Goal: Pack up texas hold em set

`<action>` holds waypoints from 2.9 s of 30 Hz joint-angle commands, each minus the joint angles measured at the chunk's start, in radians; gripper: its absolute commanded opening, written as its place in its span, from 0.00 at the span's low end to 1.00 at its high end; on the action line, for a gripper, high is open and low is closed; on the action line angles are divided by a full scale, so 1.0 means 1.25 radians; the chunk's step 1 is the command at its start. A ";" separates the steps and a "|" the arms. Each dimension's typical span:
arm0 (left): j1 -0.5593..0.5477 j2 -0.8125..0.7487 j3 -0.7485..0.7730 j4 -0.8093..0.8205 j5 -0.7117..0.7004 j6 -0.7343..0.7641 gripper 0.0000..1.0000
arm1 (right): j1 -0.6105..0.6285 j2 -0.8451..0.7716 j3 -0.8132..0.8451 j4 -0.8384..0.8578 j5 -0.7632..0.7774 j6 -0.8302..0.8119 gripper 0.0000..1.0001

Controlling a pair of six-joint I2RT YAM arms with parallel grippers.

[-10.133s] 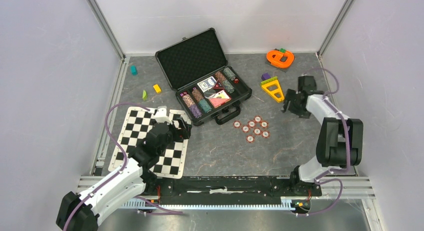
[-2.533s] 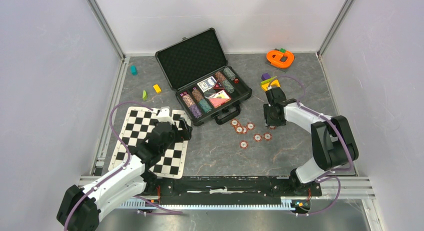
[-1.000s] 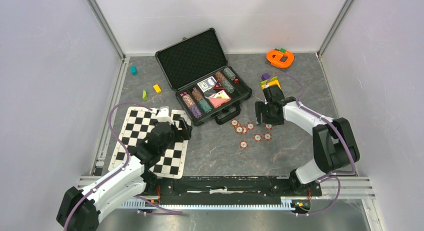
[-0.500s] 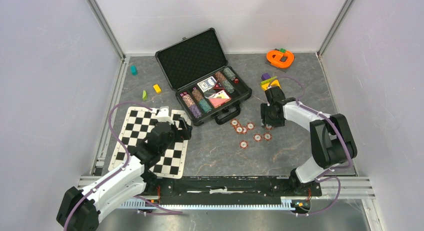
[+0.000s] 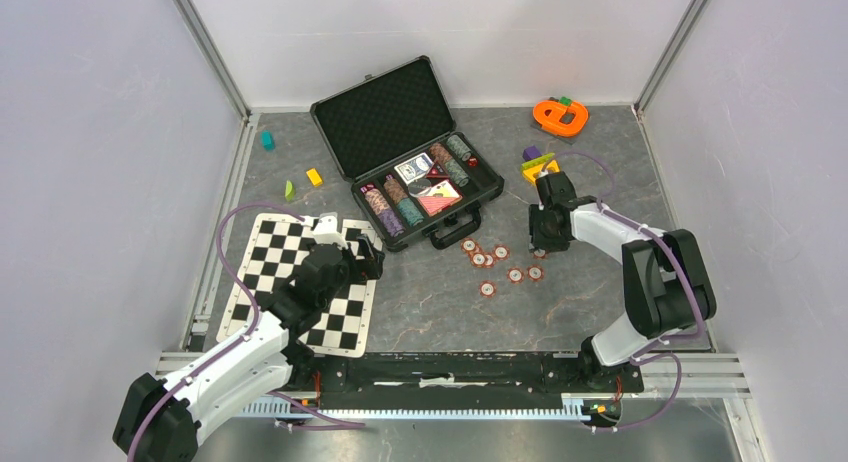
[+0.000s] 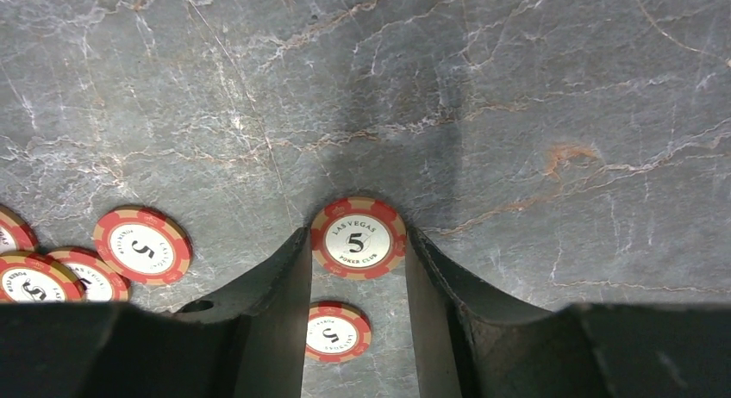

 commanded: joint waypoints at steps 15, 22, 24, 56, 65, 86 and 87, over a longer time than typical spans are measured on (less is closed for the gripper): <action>-0.003 0.003 0.028 0.038 -0.010 0.023 1.00 | 0.029 -0.091 0.014 -0.053 -0.061 -0.005 0.56; -0.003 0.001 0.028 0.038 -0.010 0.023 1.00 | 0.030 -0.029 -0.001 -0.026 -0.022 -0.007 0.79; -0.003 -0.001 0.028 0.038 -0.011 0.025 1.00 | 0.030 -0.008 -0.008 -0.012 -0.019 -0.009 0.77; -0.003 -0.008 0.028 0.037 -0.011 0.024 1.00 | 0.076 -0.091 0.061 -0.089 0.034 0.000 0.43; -0.003 -0.007 0.028 0.038 -0.012 0.023 1.00 | 0.110 -0.067 0.078 -0.077 0.012 0.007 0.49; -0.153 0.247 0.131 0.108 0.110 0.062 0.95 | 0.116 -0.316 -0.173 0.072 0.077 -0.060 0.76; -0.181 0.270 0.153 0.098 0.099 0.058 0.95 | 0.114 -0.324 -0.190 0.081 0.081 -0.050 0.76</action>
